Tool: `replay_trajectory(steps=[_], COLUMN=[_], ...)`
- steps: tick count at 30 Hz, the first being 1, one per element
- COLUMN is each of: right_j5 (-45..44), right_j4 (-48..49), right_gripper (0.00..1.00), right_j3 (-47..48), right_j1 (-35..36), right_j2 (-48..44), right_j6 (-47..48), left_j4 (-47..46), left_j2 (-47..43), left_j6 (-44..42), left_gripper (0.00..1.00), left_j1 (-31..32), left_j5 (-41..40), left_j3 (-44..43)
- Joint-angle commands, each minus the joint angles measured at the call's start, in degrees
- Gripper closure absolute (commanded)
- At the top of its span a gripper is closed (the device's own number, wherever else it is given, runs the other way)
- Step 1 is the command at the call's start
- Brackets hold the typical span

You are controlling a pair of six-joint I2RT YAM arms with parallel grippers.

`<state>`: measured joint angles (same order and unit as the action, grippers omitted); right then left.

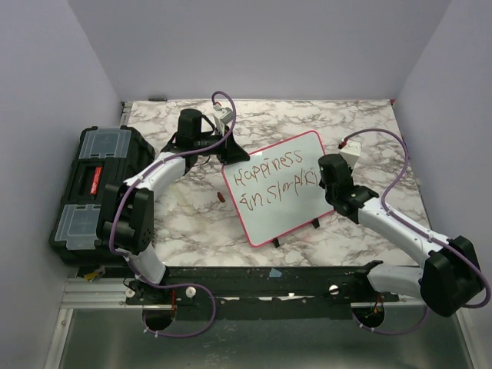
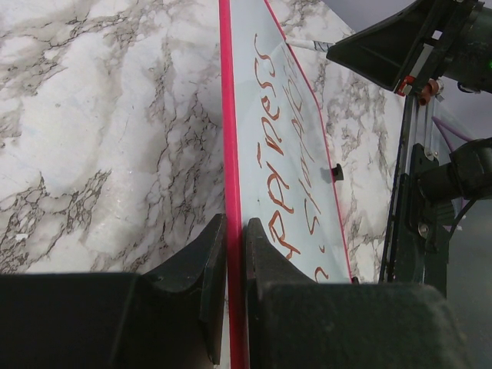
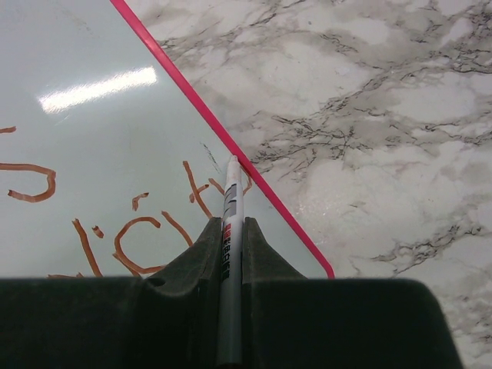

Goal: Write a sentence on the whiteboard

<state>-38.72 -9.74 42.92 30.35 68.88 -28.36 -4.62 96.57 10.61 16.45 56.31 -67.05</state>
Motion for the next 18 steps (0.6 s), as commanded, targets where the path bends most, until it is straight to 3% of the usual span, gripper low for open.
replay_trajectory(steps=[1,18], right_j5=[2.0,8.6], right_j4=[0.9,-6.3], right_gripper=[0.99,1.0], right_j3=[-0.4,-6.1], right_j1=[-0.1,-0.1], right_j2=[0.5,-6.0], right_j6=[-0.3,-4.2], left_j4=[-4.9,-5.1], left_j2=[-0.6,-1.0], left_j6=[-3.4,-3.3], left_gripper=[1.0,1.0], left_j1=[-0.4,-0.4], left_j5=[1.1,1.1], left_j3=[-0.5,-0.4])
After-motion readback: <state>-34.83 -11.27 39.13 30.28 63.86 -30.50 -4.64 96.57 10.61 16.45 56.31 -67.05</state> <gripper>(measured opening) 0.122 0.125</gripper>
